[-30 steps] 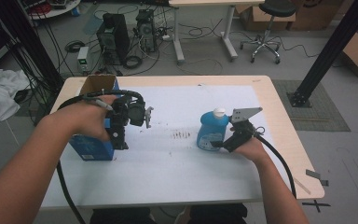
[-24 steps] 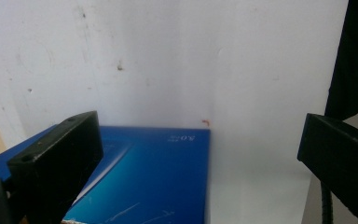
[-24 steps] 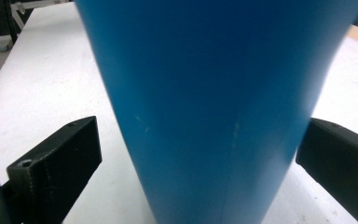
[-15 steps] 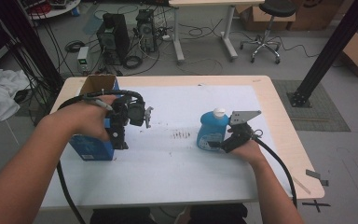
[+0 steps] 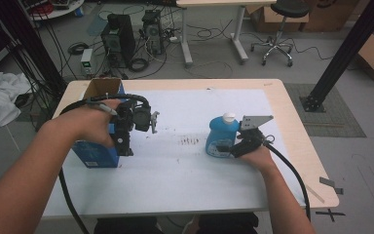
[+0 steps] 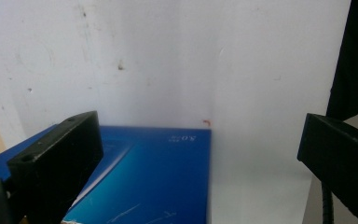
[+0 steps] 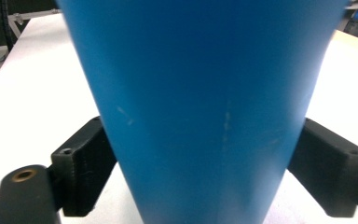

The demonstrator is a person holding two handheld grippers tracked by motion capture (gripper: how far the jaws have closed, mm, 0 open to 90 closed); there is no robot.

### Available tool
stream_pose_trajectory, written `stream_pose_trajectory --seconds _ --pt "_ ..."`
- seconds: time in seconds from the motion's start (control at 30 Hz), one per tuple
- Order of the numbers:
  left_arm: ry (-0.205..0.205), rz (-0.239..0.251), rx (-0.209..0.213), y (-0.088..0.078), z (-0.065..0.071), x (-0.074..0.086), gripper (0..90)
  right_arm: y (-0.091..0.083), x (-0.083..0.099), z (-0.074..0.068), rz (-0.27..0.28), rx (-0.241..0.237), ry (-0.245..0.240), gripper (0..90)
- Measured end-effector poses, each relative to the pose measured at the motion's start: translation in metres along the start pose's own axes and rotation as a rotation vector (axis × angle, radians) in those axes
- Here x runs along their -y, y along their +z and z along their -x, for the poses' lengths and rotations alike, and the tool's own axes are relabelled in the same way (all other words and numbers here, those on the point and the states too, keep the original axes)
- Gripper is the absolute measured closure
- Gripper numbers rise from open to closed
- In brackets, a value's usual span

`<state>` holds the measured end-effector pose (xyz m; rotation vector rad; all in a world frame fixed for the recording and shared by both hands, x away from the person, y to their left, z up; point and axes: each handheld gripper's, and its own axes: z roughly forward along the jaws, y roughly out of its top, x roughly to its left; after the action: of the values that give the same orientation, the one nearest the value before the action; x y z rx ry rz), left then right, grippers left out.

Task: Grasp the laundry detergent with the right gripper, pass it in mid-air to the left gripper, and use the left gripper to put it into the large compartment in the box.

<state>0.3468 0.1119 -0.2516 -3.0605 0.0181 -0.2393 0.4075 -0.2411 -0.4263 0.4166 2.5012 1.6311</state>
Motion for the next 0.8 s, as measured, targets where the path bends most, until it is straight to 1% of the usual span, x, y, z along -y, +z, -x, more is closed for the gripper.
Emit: stream_pose_trajectory --seconds 0.17,0.3,0.43,0.5,0.57,0.67,0.8 --pt "0.002 -0.001 0.003 0.0002 0.0003 -0.0002 0.5 -0.0006 0.0017 -0.0006 0.005 0.003 0.001 15.0" --pt "-0.008 0.003 0.002 0.0001 0.0000 0.0008 0.5 -0.0023 0.0028 -0.0005 0.008 0.003 -0.001 18.1" --pt "-0.004 0.000 0.003 0.0005 0.0003 0.0001 0.5 -0.0029 0.0031 0.0000 0.010 -0.004 0.000 20.5" --pt "0.000 -0.002 0.003 0.0001 0.0003 -0.0004 0.5 -0.0032 0.0024 -0.0008 0.009 -0.007 -0.006 22.0" --pt "0.000 -0.001 0.001 -0.0002 0.0003 -0.0004 0.5 -0.0029 0.0022 -0.0014 0.011 -0.010 -0.009 22.6" --pt "-0.001 -0.001 0.001 -0.0002 0.0002 -0.0003 0.5 -0.0034 0.0028 -0.0011 0.007 -0.002 -0.010 23.8" --pt "-0.003 0.001 0.000 0.0003 0.0004 0.0002 0.5 -0.0033 0.0034 -0.0013 0.014 -0.011 -0.011 26.4"
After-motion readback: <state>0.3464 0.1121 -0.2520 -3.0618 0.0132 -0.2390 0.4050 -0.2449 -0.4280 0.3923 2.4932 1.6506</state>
